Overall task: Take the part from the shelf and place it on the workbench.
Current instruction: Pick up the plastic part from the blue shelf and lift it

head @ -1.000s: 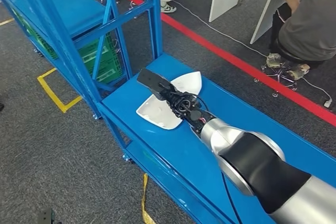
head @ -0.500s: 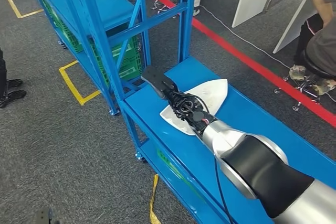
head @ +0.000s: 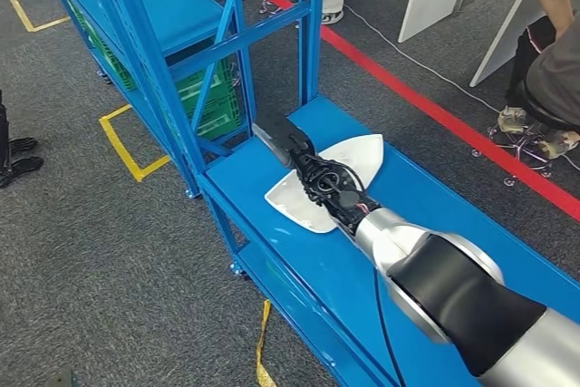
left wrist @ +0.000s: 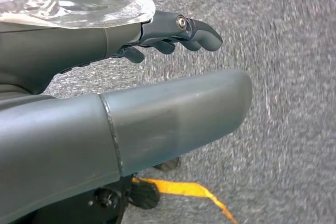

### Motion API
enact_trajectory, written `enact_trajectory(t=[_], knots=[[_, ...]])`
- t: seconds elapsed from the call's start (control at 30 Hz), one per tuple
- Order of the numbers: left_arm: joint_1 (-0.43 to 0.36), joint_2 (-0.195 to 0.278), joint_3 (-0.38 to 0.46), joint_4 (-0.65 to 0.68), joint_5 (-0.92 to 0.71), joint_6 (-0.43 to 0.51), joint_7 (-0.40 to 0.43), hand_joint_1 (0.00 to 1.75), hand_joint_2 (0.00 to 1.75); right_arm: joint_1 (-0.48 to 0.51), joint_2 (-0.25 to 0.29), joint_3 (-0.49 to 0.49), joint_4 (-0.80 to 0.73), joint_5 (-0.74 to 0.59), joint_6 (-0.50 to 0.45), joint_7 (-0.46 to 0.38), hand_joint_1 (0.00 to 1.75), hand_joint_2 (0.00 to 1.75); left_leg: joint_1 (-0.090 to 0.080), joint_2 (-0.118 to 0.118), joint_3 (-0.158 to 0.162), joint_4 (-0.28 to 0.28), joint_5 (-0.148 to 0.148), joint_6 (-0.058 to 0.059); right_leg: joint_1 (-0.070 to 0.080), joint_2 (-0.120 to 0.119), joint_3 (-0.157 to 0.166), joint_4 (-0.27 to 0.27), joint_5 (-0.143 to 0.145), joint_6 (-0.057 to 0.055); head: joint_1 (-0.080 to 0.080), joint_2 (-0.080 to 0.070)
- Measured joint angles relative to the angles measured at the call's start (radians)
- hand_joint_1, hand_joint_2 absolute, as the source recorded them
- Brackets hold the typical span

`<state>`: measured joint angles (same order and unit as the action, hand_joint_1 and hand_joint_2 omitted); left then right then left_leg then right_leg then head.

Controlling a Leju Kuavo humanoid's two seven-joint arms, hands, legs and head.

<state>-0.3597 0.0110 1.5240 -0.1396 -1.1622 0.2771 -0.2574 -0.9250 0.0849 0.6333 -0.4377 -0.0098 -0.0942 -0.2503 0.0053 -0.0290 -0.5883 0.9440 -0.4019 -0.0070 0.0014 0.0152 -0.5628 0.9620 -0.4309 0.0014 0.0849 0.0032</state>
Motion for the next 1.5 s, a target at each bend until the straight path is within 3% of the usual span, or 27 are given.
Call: enact_trajectory(t=[0.2, 0.43, 0.77, 1.03, 1.13, 1.37, 1.5], knots=[[0.022, 0.032, 0.000, 0.000, 0.069, 0.012, -0.004, 0.00, 0.00, 0.010, -0.081, 0.067, -0.105, -0.026, -0.111, 0.111, 0.00, 1.75, 0.000, 0.001, 0.000, 0.000, 0.000, 0.000, -0.002, 0.000, 0.000, 0.000, 0.000, 0.000, 0.000, 0.000], [0.056, 0.070, 0.000, 0.000, 0.114, 0.021, -0.009, 0.00, 0.00, 0.025, -0.239, 0.120, -0.291, 0.041, -0.188, 0.242, 0.00, 1.75, -0.002, 0.000, 0.000, 0.001, -0.001, 0.001, -0.005, -0.001, 0.002, -0.002, 0.000, 0.000, 0.000, 0.000], [0.066, 0.099, 0.000, 0.000, 0.134, 0.031, -0.006, 0.00, 0.00, 0.017, -0.397, 0.135, -0.460, 0.105, -0.145, 0.316, 0.00, 1.75, -0.003, 0.000, 0.000, 0.001, -0.001, 0.001, -0.006, -0.001, 0.003, -0.003, 0.001, 0.001, 0.000, 0.000], [0.068, 0.107, 0.000, 0.000, 0.134, 0.031, -0.005, 0.00, 0.00, 0.012, -0.452, 0.148, -0.522, 0.108, -0.128, 0.324, 0.00, 1.75, -0.004, 0.000, 0.000, 0.001, -0.001, 0.001, -0.005, -0.001, 0.003, -0.003, 0.001, 0.001, 0.000, 0.000], [0.068, 0.109, 0.000, 0.000, 0.134, 0.031, -0.004, 0.00, 0.00, 0.008, -0.464, 0.154, -0.533, 0.103, -0.081, 0.340, 0.00, 1.75, -0.004, 0.000, 0.000, 0.001, -0.001, 0.001, -0.005, -0.001, 0.003, -0.003, 0.001, 0.001, 0.000, 0.000], [0.070, 0.114, 0.000, 0.000, 0.139, 0.031, -0.002, 0.00, 0.00, -0.059, -0.489, 0.180, -0.520, 0.046, 0.183, 0.366, 0.00, 1.75, -0.004, 0.000, 0.000, 0.000, -0.001, 0.001, -0.005, -0.002, 0.003, -0.003, 0.001, 0.001, 0.000, 0.000], [0.072, 0.117, 0.000, 0.000, 0.131, 0.030, 0.000, 0.00, 0.00, -0.095, -0.496, 0.207, -0.488, 0.035, 0.271, 0.379, 0.00, 1.75, -0.004, -0.001, 0.000, 0.000, -0.001, 0.001, -0.005, -0.002, 0.003, -0.003, 0.001, 0.001, 0.000, 0.000]])
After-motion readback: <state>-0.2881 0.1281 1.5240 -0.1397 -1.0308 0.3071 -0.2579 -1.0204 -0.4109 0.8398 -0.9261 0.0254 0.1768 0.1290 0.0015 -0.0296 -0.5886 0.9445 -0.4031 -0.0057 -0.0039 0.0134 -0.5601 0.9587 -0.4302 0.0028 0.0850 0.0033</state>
